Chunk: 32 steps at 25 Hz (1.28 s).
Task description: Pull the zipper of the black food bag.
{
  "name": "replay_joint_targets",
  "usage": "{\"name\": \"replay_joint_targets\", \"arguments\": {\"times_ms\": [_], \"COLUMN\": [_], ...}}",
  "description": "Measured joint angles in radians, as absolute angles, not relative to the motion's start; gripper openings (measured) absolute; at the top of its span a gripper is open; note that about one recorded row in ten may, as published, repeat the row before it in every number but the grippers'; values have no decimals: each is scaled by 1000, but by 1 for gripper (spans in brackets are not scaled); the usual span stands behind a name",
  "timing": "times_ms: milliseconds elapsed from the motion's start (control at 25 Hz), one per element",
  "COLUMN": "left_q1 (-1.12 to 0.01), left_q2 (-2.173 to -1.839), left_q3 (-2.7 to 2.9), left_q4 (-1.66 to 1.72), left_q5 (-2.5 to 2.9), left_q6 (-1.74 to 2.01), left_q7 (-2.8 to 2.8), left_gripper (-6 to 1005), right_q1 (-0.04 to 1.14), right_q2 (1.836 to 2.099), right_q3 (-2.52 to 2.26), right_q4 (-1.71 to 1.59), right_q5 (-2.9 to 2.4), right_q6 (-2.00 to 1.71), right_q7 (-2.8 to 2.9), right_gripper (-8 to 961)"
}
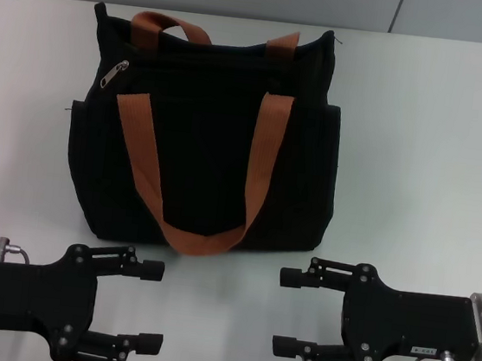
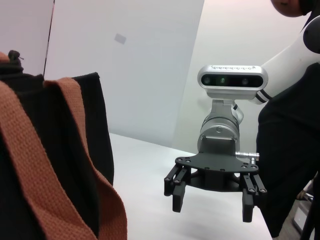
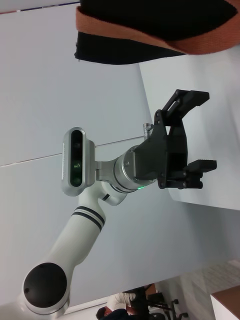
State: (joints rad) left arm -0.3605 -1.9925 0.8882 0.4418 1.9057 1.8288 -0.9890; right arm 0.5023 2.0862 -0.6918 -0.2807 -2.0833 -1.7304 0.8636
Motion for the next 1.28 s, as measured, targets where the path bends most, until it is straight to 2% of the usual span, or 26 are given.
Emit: {"name": "replay_joint_targets", "arguments": {"times_ms": [760, 960, 1000, 1120, 1280], "left_q1": [-357, -362, -371, -387, -400], "left_q2": [-1997, -2017, -2039, -2062, -2066], "left_q3": [882, 844, 782, 646, 560], "left_q4": [442, 442, 446, 447, 425], "left_q5": [1905, 1902, 1901, 1892, 1823], "left_q6": [1848, 1882, 1925, 1979, 2009], "left_q7": [-987, -958, -916, -863, -835], "left_gripper": [832, 832, 832, 832, 832], "right_q1": [508, 513, 514, 517, 517], "right_q2": [2086, 2086, 2086, 2086, 2086], "right_q3": [-680, -680, -680, -681, -681], "right_q4": [-281, -281, -281, -276, -273], "right_q5": [-2083, -2083, -2083, -2082, -2082], "right_q6": [-1728, -1727, -1727, -1720, -1705], "right_q7": [864, 864, 864, 864, 864], "right_gripper": [776, 776, 776, 776, 776]}}
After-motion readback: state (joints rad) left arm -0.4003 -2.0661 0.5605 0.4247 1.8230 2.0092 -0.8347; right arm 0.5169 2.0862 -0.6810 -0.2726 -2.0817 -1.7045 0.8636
